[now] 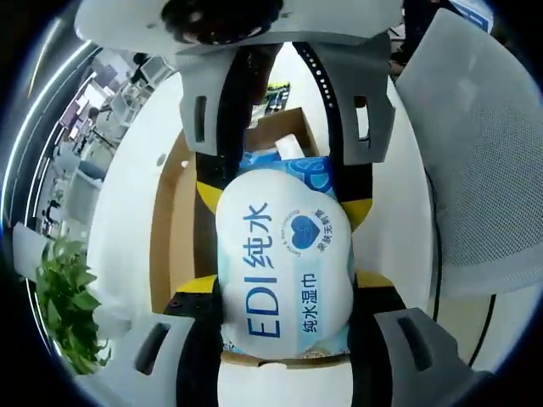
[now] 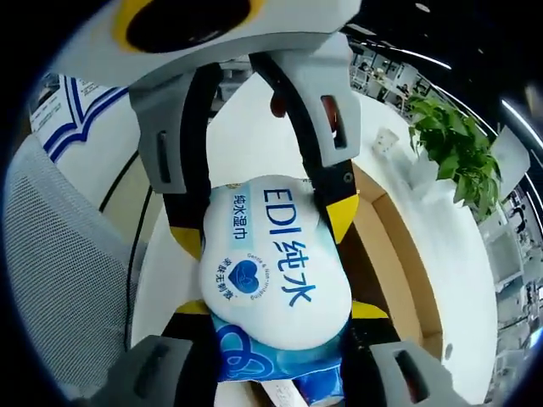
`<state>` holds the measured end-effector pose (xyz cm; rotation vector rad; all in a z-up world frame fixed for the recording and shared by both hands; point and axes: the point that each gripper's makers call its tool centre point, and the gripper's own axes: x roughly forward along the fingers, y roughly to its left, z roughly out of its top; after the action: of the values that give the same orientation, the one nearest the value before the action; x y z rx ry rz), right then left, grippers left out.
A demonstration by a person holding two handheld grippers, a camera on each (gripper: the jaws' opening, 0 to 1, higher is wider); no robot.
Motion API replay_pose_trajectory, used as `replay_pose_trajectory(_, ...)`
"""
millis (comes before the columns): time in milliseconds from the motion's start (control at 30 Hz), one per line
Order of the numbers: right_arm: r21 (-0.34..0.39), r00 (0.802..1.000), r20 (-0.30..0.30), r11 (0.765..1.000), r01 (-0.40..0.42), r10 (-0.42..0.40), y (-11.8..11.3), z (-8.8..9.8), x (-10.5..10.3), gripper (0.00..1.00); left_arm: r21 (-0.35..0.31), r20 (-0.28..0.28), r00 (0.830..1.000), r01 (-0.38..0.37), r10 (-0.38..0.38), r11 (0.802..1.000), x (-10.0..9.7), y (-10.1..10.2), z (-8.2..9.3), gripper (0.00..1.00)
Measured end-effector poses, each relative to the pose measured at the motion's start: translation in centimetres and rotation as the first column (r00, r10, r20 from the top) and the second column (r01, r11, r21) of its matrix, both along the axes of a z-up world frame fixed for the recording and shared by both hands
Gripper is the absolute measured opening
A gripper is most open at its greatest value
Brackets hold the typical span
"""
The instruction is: Operate the shoe box by opening the lid, removing the specified soft item, and placing it in the target area until the item is outside and the box remains undamaged.
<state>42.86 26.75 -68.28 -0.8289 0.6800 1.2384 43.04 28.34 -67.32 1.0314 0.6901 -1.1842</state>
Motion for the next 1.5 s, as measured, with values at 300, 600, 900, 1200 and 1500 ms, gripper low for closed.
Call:
replay_pose_trajectory(300,0.008,0.999,0.011,0.999,0.040,-0.040,-2.8,0.5,-0.8,0.53,0.003,0.011,0.999,0.047,-0.047,0.999,-0.9,-2.8,0.6,0.58)
replay_pose_trajectory(600,0.027,0.996,0.014,0.996,0.090,-0.090,-5.5,0.7,-1.6,0.53,0.011,0.015,0.995,0.103,-0.103,0.995,-1.6,-5.6,0.9,0.58)
replay_pose_trajectory(900,0.036,0.991,0.014,0.990,0.133,-0.133,-8.4,0.6,-2.2,0.53,0.013,0.015,0.989,0.148,-0.148,0.989,-2.0,-8.5,0.7,0.58)
replay_pose_trajectory(1200,0.049,0.982,0.014,0.981,0.187,-0.187,-11.9,0.6,-2.4,0.53,0.016,0.012,0.979,0.203,-0.203,0.979,-2.2,-12.1,0.8,0.58)
replay_pose_trajectory(1500,0.053,0.972,0.004,0.971,0.234,-0.234,-16.0,0.5,-3.0,0.53,0.006,0.002,0.965,0.261,-0.261,0.965,-2.7,-16.4,0.6,0.59)
